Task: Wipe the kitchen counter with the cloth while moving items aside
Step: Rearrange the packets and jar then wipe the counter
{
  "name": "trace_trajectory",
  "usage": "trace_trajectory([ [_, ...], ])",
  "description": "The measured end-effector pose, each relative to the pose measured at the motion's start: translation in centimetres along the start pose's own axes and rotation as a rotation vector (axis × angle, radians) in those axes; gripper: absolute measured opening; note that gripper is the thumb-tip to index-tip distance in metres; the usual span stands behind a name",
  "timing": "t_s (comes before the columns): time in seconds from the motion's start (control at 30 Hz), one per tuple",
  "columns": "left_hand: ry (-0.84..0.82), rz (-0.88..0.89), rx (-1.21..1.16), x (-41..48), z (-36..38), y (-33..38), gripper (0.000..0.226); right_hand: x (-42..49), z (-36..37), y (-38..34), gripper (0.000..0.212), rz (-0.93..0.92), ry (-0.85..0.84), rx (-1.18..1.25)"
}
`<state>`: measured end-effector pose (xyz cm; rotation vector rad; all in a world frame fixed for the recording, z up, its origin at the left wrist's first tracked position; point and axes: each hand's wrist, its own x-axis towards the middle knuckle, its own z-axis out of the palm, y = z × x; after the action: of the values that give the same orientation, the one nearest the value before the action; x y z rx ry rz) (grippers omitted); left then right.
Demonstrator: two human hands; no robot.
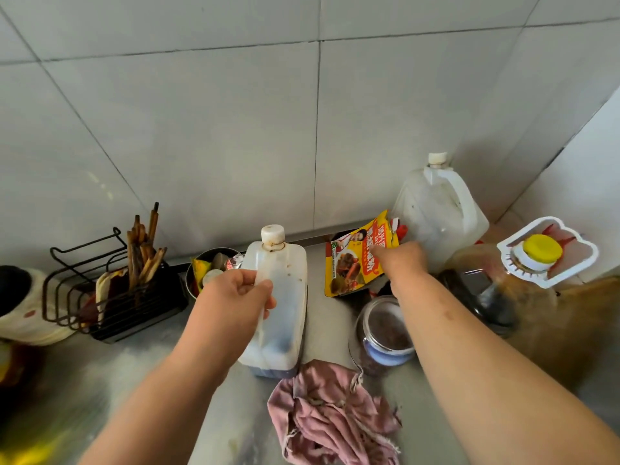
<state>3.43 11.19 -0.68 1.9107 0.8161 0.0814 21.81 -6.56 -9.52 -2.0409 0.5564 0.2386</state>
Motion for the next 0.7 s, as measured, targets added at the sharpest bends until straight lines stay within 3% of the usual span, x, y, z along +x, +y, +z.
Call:
trace_trajectory([
  [0.2,-0.001,0.0,0.01,0.5,0.1,0.3,0.02,0.0,0.1,-1.1,0.015,-0.146,-0.004,-0.449],
  [0.27,0.001,0.003,0.008,0.7,0.1,0.4,0.02,0.2,0.0,-1.4,0.016,-0.186,0.0,-0.526],
  [0.43,0.015,0.011,0.002,1.6,0.7,1.3,0.023,-0.6,-0.8,-3.2,0.022,-0.313,0.017,-0.584],
  [0.7,-0.045,0.05,-0.008,3.4,4.0,4.6,0.027,-2.6,-6.1,-9.0,0.025,-0.695,0.256,-0.524],
])
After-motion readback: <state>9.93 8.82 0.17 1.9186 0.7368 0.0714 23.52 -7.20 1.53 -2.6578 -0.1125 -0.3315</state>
